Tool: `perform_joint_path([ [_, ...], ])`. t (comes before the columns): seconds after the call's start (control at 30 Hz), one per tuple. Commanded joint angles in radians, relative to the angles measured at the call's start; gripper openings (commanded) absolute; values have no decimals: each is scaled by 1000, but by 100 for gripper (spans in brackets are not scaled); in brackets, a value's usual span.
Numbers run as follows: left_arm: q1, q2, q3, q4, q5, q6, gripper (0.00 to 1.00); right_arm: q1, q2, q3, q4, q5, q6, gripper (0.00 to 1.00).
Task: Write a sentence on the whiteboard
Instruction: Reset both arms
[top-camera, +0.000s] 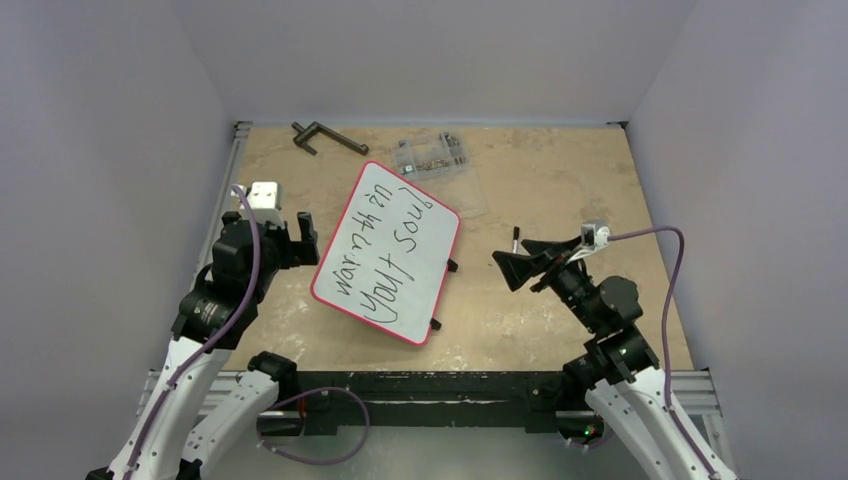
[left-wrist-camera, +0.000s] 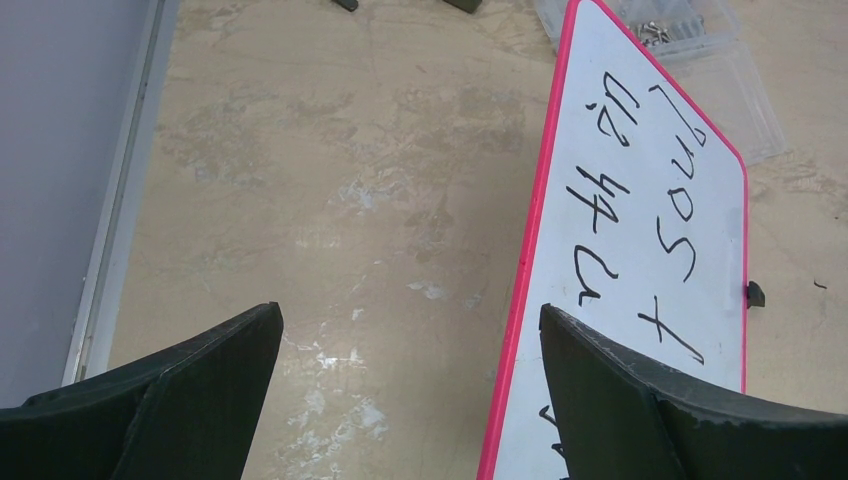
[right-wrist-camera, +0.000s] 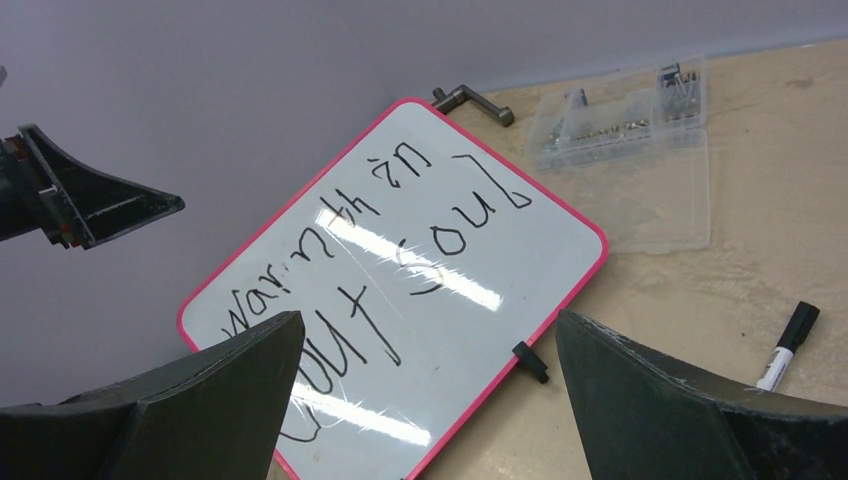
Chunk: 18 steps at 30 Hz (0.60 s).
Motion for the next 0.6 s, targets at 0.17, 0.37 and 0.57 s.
perform_joint_path([
  [0.17,9,-10,-5,34,-2,12,100,-2,-61,-2,-19,75,22,99],
  [0.37,8,-10,-7,33,-5,12,100,-2,-31,2,-9,72,25,99],
  [0.57,8,-11,-9,33,-5,11,100,-2,-20,13,-17,85,28,99],
])
